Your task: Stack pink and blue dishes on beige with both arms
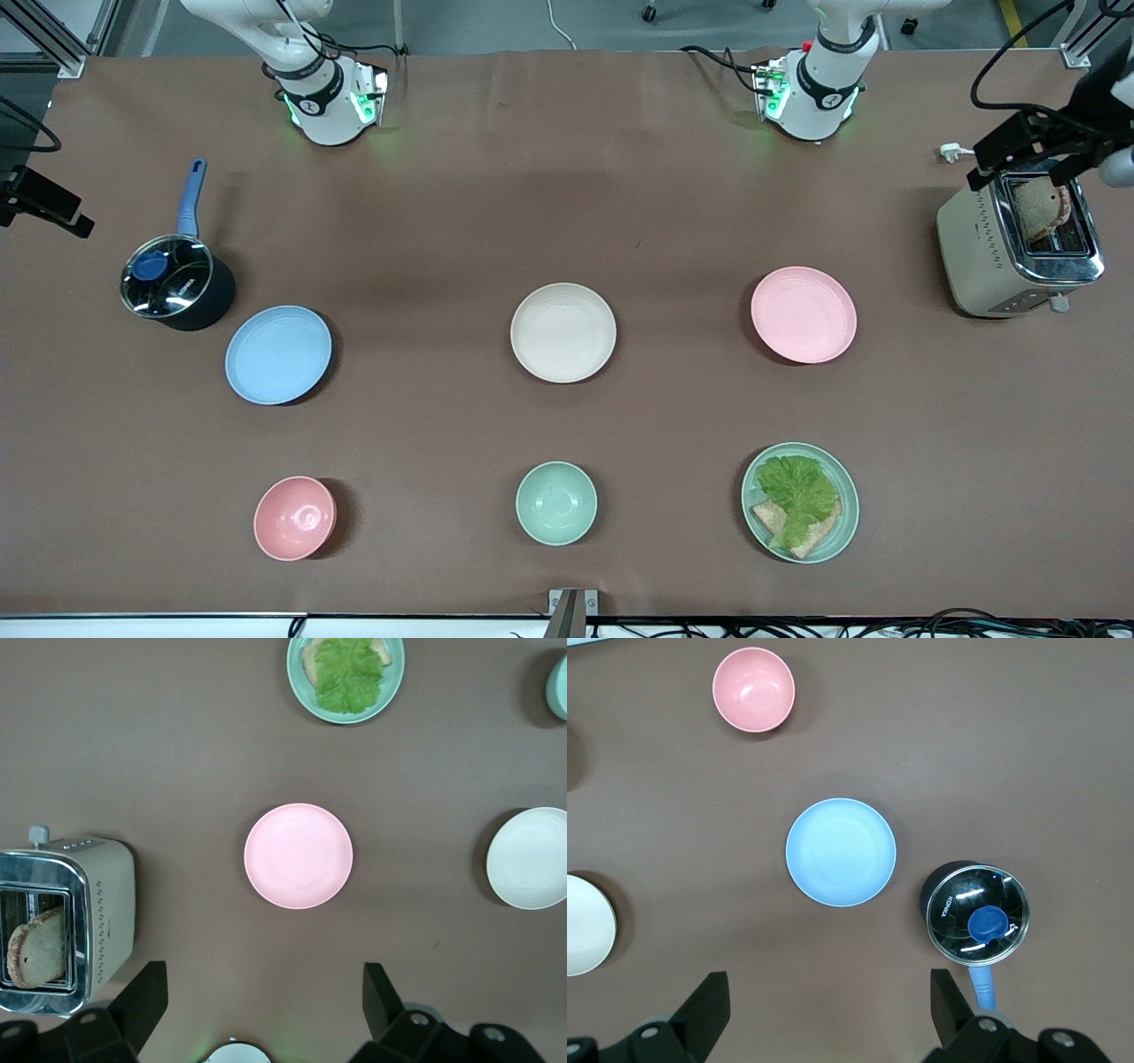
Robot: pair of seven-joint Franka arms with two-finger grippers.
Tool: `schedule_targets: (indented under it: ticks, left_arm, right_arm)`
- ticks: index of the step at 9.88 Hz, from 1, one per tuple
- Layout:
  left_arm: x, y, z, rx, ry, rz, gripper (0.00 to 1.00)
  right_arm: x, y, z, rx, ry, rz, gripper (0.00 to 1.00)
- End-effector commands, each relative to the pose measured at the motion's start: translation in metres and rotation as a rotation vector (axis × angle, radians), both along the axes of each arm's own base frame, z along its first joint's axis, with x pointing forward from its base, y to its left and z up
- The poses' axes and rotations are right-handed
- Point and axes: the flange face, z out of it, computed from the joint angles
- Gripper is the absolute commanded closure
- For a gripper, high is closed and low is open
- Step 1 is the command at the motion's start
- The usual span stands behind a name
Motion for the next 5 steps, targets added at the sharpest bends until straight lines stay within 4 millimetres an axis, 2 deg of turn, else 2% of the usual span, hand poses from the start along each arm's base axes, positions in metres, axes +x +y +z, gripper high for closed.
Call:
schedule_targets:
  ticks: [1, 2, 3, 5]
  left_arm:
    - [0.015, 0.013, -0.080, -0.047, 0.040, 0.004, 0.03]
    - [0.019, 0.024, -0.125, -0.063, 0.019, -0.025, 0.03]
    - [0.022, 0.040, -0.168, -0.102, -0.011, -0.011, 0.02]
    - [0.028, 0.051, -0.263, -0.178, -0.013, -0.127, 0.00]
  right_arm:
    - [-0.002, 0.001, -0.002, -0.022, 0.010, -0.010, 0.00]
    - [-0.001, -0.005, -0.010, -0.015, 0.028, -0.004, 0.00]
    - [0.001, -0.024, -0.039, -0.001, 0.071, 0.059, 0.00]
    - [0.021, -0.052, -0.101, 0.025, 0.099, 0.123, 0.00]
